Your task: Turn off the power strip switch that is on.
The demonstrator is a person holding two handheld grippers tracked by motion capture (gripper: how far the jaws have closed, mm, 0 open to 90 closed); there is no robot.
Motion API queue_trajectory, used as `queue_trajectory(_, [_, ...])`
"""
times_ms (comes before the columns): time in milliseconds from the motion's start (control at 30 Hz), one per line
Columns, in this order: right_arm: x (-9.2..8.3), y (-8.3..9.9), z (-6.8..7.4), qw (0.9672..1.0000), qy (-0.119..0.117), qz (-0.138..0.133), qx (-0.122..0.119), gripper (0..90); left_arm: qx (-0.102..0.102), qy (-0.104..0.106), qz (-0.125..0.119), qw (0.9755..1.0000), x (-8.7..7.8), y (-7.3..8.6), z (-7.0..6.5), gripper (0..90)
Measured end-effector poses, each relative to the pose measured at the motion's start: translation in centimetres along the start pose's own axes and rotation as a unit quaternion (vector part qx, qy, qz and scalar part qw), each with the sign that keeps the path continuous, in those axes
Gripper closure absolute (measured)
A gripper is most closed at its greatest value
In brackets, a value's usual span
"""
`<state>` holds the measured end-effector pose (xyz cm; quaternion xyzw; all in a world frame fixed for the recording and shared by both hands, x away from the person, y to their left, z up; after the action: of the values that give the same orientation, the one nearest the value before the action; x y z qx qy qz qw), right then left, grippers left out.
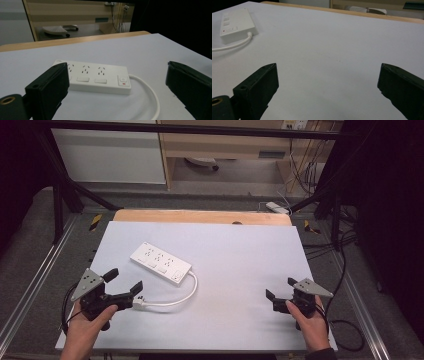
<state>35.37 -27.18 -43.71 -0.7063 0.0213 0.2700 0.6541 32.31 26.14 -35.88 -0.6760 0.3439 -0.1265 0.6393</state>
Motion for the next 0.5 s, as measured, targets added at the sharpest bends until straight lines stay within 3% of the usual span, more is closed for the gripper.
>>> queue_trajectory(500, [0.0,0.1,0.0,1.0,0.003,0.004,-0.001,3.9,0.001,0.004,0.007,1.0,1.0,-2.8,0.6,5.4])
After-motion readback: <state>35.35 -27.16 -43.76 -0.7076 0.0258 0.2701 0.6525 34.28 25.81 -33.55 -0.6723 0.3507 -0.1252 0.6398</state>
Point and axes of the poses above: each handheld gripper's, and its own axes: x roughly forward along the jaws, y roughly out of its underside, z roughly to its left, the point moved 1 cm from there along x, roughly forward along the jaws, and after that the axes turned 8 degrees about y, right-handed, at the moved point
